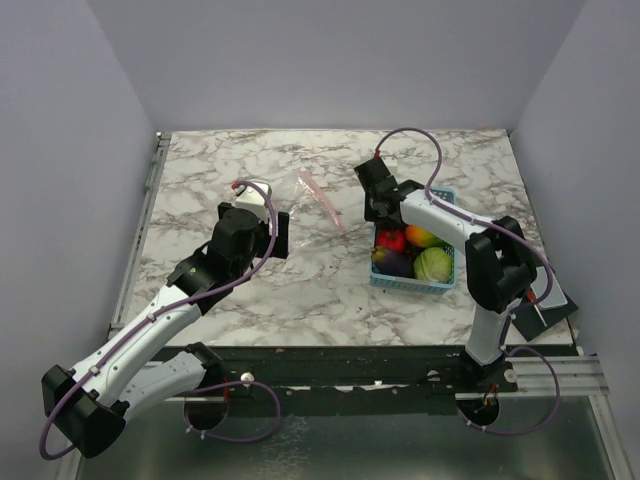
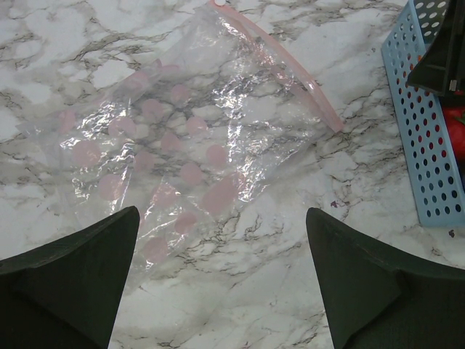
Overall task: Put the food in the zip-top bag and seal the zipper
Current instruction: Adjust the bin at the center of the board.
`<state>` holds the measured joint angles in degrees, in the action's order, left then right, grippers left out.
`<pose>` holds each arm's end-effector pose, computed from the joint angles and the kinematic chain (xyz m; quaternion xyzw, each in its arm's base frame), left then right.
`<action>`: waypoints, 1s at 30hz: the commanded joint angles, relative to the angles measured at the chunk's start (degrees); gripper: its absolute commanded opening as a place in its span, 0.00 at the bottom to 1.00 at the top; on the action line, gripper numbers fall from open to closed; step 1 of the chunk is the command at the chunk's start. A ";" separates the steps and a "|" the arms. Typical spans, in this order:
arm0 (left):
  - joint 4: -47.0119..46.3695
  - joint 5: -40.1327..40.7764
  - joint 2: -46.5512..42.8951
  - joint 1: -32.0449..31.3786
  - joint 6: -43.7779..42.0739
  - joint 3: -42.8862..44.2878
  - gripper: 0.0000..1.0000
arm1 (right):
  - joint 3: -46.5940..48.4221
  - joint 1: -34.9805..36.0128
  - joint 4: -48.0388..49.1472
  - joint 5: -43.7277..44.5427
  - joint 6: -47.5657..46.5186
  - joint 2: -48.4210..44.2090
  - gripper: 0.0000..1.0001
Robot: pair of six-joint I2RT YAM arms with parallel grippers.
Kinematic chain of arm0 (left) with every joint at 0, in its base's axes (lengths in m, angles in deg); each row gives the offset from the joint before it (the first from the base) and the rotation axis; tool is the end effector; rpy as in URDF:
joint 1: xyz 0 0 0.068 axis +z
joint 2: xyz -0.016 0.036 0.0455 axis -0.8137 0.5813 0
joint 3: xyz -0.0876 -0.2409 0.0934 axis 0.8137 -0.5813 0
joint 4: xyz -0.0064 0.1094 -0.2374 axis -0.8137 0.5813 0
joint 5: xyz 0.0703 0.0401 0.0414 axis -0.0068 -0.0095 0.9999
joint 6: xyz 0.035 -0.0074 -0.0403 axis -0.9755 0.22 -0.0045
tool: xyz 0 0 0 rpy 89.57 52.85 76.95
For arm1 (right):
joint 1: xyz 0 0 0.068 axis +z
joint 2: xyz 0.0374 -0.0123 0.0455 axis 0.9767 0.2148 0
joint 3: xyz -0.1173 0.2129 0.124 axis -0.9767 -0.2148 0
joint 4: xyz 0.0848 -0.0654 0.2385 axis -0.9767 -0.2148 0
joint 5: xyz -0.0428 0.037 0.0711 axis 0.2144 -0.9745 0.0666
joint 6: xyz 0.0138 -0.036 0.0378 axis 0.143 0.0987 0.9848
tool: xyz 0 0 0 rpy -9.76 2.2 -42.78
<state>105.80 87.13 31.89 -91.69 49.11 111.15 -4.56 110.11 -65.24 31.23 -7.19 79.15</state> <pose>0.1710 -0.1145 0.3160 0.0883 0.8350 -0.0869 0.5361 0.3488 0.2065 0.2225 0.0212 0.9381 -0.0085 0.3457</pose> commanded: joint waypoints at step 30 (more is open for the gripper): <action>0.76 1.00 0.26 0.07 -0.01 -0.07 0.99 | -16.92 0.56 5.02 -9.42 -6.49 -15.05 0.01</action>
<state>105.82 87.17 31.91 -91.69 49.13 111.15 -19.69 110.15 -61.65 24.19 -13.01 65.95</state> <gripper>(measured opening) 0.989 0.071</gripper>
